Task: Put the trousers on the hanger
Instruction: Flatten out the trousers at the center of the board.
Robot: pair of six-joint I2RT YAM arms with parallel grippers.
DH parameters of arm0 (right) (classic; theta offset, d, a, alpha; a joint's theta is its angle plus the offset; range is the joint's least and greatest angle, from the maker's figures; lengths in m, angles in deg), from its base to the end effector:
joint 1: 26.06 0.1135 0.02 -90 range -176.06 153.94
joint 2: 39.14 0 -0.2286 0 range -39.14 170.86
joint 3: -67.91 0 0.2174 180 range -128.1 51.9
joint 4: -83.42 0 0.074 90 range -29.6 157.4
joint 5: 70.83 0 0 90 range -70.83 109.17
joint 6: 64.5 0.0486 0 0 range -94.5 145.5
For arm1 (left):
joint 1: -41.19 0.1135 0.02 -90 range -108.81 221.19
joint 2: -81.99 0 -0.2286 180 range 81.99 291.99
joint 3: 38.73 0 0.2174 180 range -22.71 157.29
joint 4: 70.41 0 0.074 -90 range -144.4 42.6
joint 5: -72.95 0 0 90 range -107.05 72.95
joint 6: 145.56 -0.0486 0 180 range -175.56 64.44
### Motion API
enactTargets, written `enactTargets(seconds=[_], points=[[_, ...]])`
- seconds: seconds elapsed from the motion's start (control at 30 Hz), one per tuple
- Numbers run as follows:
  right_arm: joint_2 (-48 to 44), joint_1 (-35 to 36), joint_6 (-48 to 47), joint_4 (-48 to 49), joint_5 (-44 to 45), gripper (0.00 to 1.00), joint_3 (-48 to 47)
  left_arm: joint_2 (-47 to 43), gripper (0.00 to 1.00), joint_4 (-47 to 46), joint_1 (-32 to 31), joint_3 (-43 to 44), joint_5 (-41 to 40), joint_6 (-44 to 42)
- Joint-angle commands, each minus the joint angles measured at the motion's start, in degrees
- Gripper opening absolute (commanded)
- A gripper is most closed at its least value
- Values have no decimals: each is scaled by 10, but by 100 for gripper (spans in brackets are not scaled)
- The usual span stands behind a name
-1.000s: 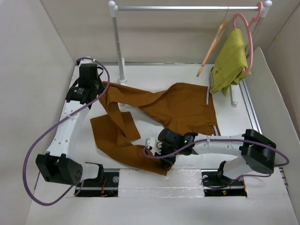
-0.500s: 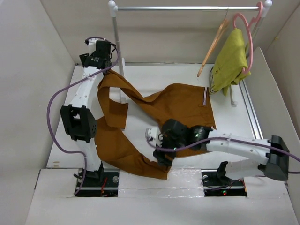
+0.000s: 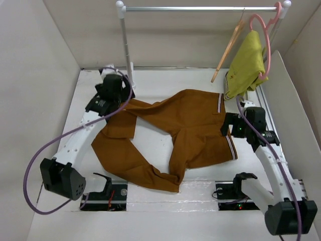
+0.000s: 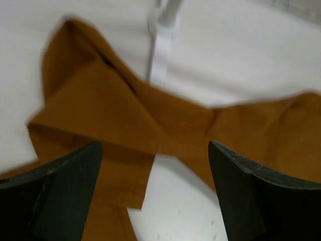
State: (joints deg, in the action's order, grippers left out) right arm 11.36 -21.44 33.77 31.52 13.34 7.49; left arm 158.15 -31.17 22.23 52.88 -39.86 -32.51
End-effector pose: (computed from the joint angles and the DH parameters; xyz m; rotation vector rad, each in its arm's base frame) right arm 0.1787 0.0194 0.2455 0.0212 2.3099 0.2323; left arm 0.2743 -0.0743 0.3455 -0.3236 1.9258 -0.0879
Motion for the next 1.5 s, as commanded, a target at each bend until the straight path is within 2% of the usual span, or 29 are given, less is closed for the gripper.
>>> enactTargets(seconds=[0.0,0.03,0.13,0.2,0.23,0.33,0.4,0.47,0.57,0.6,0.63,0.8,0.83,0.93,1.0,1.03,1.07,1.1,1.13,1.17,1.23,1.27,1.3,1.37,1.43,1.47], points=[[-2,-73,3,-21,-1,93,34,-39,82,-43,6,-139,142,51],[3,-113,-1,-10,-9,93,44,-63,80,-59,-4,-163,168,53],[48,-150,-27,22,-89,94,83,-62,79,-73,-63,-202,206,71],[82,-155,-40,22,-103,94,92,-46,80,-78,-117,-206,208,81],[104,-155,-42,44,-111,94,111,-23,82,-79,-167,-203,210,84],[136,-167,-43,78,-163,94,132,12,85,-92,-242,-196,225,104],[167,-168,-34,96,-195,93,152,22,85,-110,-271,-200,248,112],[176,-168,-25,121,-210,86,175,43,86,-118,-298,-205,250,114],[165,-186,-12,137,-221,35,194,66,84,-138,-314,-222,296,104],[146,-194,-13,129,-220,14,193,69,83,-141,-323,-229,307,103],[128,-206,-12,92,-207,0,186,72,81,-142,-333,-232,305,97],[-32,-246,10,-39,-44,0,106,64,72,-167,-372,-266,353,89],[-37,-246,14,-80,-14,0,70,65,71,-166,-378,-266,357,89],[-39,-252,31,-112,74,0,25,32,72,-159,-385,-273,334,103],[-40,-265,46,-126,139,0,3,-19,74,-147,-385,-273,282,117],[-38,-270,51,-132,168,2,-10,-37,74,-137,-365,-273,259,121],[-31,-276,52,-135,197,11,-36,-56,74,-123,-354,-273,238,125],[-27,-283,51,-136,244,22,-45,-73,75,-114,-338,-277,181,131],[0,-290,43,-117,244,72,-54,-133,77,-108,-266,-285,155,140],[0,-290,43,-117,244,72,-54,-134,77,-108,-265,-290,149,140],[32,-290,15,-117,167,83,-67,-184,77,-107,-205,-300,139,143],[49,-290,2,-111,145,84,-70,-193,78,-99,-160,-300,116,142],[48,-274,-22,-102,90,84,-70,-195,80,-79,-150,-293,85,145],[33,-251,-40,-97,35,84,-72,-188,86,-29,-134,-280,11,163],[-3,-209,-52,-104,-5,80,-61,-194,87,-21,-99,-287,16,180],[-13,-198,-60,-105,-24,73,-54,-197,86,-21,-80,-303,37,206]])
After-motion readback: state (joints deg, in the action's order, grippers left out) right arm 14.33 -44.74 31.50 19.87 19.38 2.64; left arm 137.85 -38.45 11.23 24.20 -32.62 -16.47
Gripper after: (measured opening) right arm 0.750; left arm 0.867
